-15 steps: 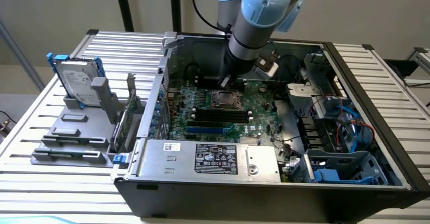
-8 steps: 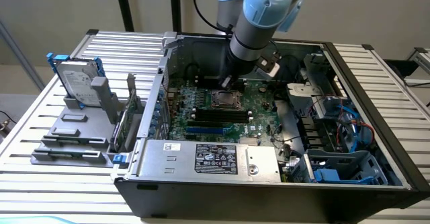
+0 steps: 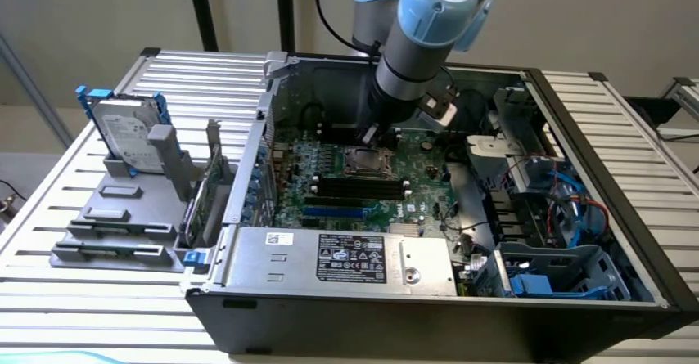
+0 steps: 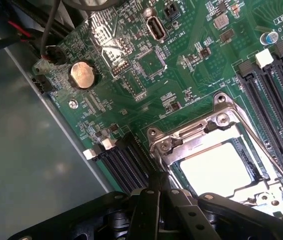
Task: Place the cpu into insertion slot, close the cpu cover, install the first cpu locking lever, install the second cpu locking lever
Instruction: 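Install the first cpu locking lever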
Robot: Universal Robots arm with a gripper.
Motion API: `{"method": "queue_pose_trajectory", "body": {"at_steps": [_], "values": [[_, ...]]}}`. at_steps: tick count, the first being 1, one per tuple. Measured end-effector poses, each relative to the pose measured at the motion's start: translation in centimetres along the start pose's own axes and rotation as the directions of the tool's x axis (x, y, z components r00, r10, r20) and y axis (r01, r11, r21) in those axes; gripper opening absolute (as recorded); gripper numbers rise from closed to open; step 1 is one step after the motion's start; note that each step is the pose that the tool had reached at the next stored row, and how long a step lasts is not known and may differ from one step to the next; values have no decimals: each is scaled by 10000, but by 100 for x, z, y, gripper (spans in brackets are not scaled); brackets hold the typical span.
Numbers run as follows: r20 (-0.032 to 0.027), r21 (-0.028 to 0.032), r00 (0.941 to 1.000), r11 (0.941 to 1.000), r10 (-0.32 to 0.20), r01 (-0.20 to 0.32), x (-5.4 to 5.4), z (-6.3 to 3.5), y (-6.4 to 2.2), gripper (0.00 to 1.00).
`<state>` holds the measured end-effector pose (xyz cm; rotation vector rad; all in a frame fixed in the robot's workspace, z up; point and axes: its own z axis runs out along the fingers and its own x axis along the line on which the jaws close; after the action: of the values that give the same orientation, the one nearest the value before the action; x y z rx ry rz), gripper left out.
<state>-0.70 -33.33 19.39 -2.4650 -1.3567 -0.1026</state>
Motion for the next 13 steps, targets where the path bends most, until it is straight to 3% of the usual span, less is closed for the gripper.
{"method": "queue_pose_trajectory", "body": {"at_steps": [6, 13], "values": [[28, 27, 9999, 9999, -108, 108, -4, 4, 7, 11], [-20, 131, 9995, 9994, -306, 306, -6, 7, 14, 11]]}}
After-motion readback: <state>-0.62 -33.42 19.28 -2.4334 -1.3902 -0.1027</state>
